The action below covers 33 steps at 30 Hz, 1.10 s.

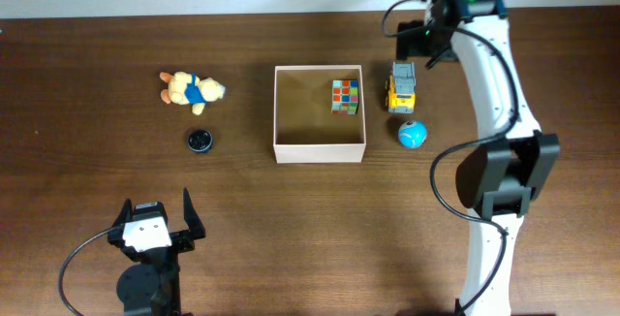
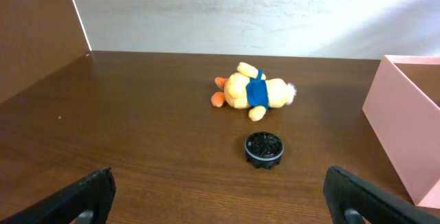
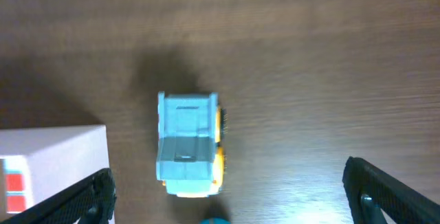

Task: Pack container
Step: 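Move the right gripper up and over the toy dump truck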

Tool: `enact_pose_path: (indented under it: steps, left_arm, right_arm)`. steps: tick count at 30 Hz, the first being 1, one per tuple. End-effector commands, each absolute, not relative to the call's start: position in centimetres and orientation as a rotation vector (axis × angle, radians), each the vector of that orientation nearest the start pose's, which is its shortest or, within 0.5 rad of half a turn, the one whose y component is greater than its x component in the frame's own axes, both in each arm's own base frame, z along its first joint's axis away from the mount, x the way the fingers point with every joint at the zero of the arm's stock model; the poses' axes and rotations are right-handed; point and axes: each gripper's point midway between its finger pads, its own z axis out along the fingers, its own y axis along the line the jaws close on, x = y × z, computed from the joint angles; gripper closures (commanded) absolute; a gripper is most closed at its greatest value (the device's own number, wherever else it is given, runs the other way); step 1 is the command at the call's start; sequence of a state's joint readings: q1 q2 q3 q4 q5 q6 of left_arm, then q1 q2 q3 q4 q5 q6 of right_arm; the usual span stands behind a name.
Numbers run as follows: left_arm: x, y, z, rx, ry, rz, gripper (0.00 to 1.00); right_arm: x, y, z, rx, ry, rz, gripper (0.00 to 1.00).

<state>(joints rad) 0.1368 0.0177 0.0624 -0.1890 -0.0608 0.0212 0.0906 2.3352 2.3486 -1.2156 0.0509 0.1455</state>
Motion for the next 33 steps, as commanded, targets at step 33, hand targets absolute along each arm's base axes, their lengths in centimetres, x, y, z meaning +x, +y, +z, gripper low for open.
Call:
enact_pose_path:
  steps: [33]
  left_arm:
    - [23.8,4.4,15.2,-0.154,1.713,0.171,0.01]
  right_arm:
    - [52.9,8.3,7.1,-0.057,2.832,0.046,0.15]
